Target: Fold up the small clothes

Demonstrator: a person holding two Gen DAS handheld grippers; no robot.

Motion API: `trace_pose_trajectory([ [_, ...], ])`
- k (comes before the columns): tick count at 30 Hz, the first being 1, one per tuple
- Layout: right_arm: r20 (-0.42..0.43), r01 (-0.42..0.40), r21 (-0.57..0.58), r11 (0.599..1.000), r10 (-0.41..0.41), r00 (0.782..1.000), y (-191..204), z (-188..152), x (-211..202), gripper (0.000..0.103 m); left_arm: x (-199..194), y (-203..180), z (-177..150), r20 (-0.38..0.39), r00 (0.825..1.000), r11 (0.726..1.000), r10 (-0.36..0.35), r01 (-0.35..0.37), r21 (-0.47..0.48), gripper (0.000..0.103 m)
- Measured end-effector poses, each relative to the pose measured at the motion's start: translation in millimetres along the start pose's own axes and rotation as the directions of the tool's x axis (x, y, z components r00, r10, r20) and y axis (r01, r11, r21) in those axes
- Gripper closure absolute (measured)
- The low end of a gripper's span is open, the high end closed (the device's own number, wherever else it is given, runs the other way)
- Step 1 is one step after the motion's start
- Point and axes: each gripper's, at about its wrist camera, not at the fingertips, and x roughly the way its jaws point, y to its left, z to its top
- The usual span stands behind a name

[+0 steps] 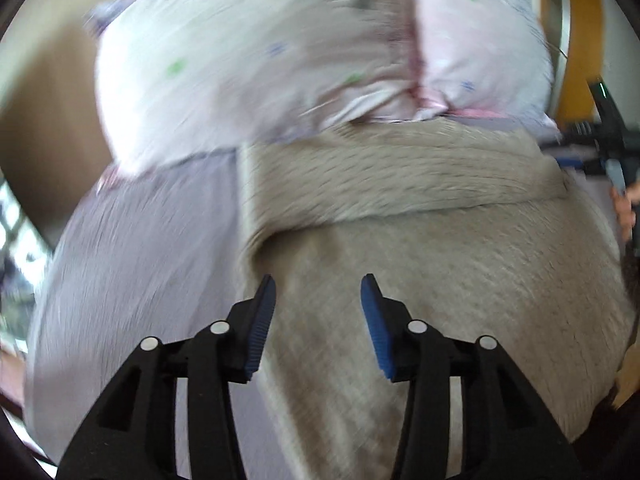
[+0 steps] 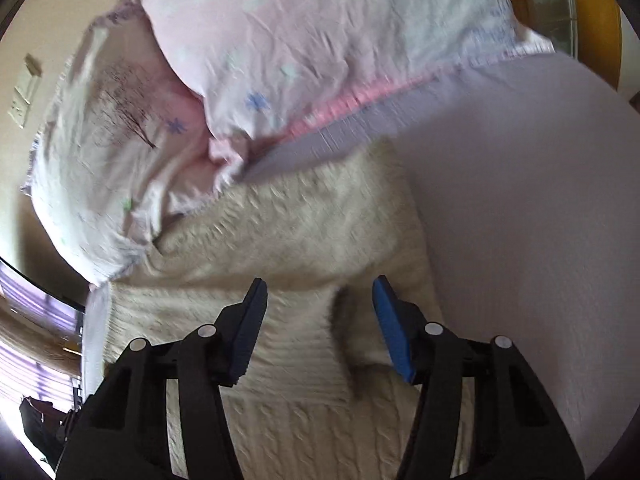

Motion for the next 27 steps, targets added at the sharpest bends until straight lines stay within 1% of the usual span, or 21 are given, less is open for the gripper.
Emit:
trace_pose_trajectory([
  [1, -0.032, -0.009, -0.026, 1.000, 0.009, 0.999, 0.5, -4.9, 6.5, 0.096, -2.8, 7.6, -2.6, -0.001, 1.000, 0.999, -0.011, 0.011, -0.034, 0.057],
  [2, -0.044, -0.019, -0.043, 0.999, 0.017, 0.999, 2.8, -7.1, 10.8, 0.096, -6.2, 17.7, -7.8, -0.003, 0.999, 0.996, -0.037, 0.036, -0.083, 0.057],
  [3, -0.019, -0.008, -0.049, 0.999, 0.007, 1.000, 3.3, -7.5, 10.8, 0.096, -7.2, 23.0, -13.8, -0.005, 0.998, 0.993, -0.055, 0.054, -0.107, 0.056],
  [5, 0.002, -0.050, -0.036, 0.998, 0.050, 0.999, -0.8, -5.4, 4.8, 0.095, -13.3, 36.6, -22.0, -0.019, 0.993, 0.977, -0.115, 0.109, -0.184, 0.056],
  [6, -0.004, -0.079, -0.017, 0.997, 0.079, 0.997, -4.2, -5.8, -1.6, 0.088, -16.8, 39.4, -26.9, -0.021, 0.990, 0.969, -0.141, 0.133, -0.206, 0.056],
  [8, -0.008, -0.144, -0.036, 0.989, 0.144, 0.990, -7.5, -14.4, -24.2, 0.060, -22.1, 48.3, -38.3, -0.035, 0.977, 0.947, -0.210, 0.195, -0.254, 0.056],
  [9, 0.006, -0.154, -0.063, 0.986, 0.154, 0.988, -8.9, -21.6, -37.3, 0.038, -24.3, 50.9, -43.3, -0.046, 0.971, 0.939, -0.234, 0.214, -0.269, 0.055],
  [10, 0.019, -0.149, -0.093, 0.984, 0.152, 0.988, -10.1, -30.3, -49.8, 0.034, -25.0, 53.0, -48.8, -0.059, 0.965, 0.931, -0.256, 0.229, -0.285, 0.055],
  [11, 0.026, -0.132, -0.125, 0.983, 0.136, 0.990, -13.7, -43.1, -64.8, 0.034, -26.3, 54.3, -56.2, -0.074, 0.956, 0.919, -0.283, 0.248, -0.306, 0.055],
  [12, 0.015, -0.125, -0.142, 0.982, 0.128, 0.992, -16.9, -53.0, -73.6, 0.034, -27.5, 53.6, -64.0, -0.088, 0.943, 0.904, -0.321, 0.277, -0.325, 0.055],
  [15, -0.043, -0.129, -0.132, 0.983, 0.125, 0.991, -39.8, -86.1, -93.5, 0.034, -31.0, 45.2, -80.3, -0.116, 0.918, 0.883, -0.379, 0.322, -0.340, 0.056],
  [16, -0.056, -0.128, -0.123, 0.984, 0.122, 0.991, -45.8, -94.0, -95.8, 0.034, -33.6, 38.6, -88.4, -0.135, 0.909, 0.882, -0.393, 0.332, -0.335, 0.056],
  [18, -0.095, -0.142, -0.103, 0.985, 0.132, 0.987, -61.6, -114.9, -102.9, 0.037, -40.4, 30.6, -97.0, -0.136, 0.910, 0.887, -0.392, 0.335, -0.318, 0.056],
  [19, -0.122, -0.165, -0.089, 0.982, 0.154, 0.981, -68.1, -127.2, -104.7, 0.039, -43.0, 28.8, -100.3, -0.136, 0.908, 0.885, -0.397, 0.340, -0.318, 0.056],
  [21, -0.124, -0.229, -0.080, 0.970, 0.218, 0.968, -71.9, -142.6, -111.2, 0.040, -47.7, 22.4, -108.5, -0.136, 0.902, 0.879, -0.410, 0.351, -0.323, 0.056],
  [22, -0.141, -0.270, -0.070, 0.960, 0.259, 0.956, -72.4, -150.8, -113.3, 0.041, -50.5, 18.4, -112.6, -0.136, 0.903, 0.881, -0.408, 0.350, -0.317, 0.056],
  [23, -0.154, -0.311, -0.065, 0.948, 0.298, 0.942, -72.2, -158.8, -114.9, 0.043, -52.7, 14.6, -115.8, -0.138, 0.904, 0.884, -0.405, 0.348, -0.313, 0.062],
  [24, -0.173, -0.348, -0.066, 0.935, 0.333, 0.927, -70.9, -166.8, -115.8, 0.046, -53.4, 11.9, -118.0, -0.143, 0.903, 0.884, -0.404, 0.346, -0.314, 0.073],
  [25, -0.187, -0.373, -0.072, 0.925, 0.355, 0.916, -68.7, -173.0, -116.3, 0.049, -53.3, 7.0, -121.8, -0.153, 0.901, 0.884, -0.406, 0.344, -0.316, 0.080],
  [26, -0.199, -0.398, -0.082, 0.914, 0.376, 0.905, -66.2, -178.8, -116.8, 0.055, -51.5, 4.2, -123.4, -0.164, 0.893, 0.879, -0.419, 0.353, -0.322, 0.089],
  [27, -0.222, -0.421, -0.085, 0.903, 0.395, 0.892, -64.1, -182.7, -114.7, 0.075, -52.4, 4.2, -121.7, -0.160, 0.895, 0.880, -0.416, 0.351, -0.321, 0.090],
])
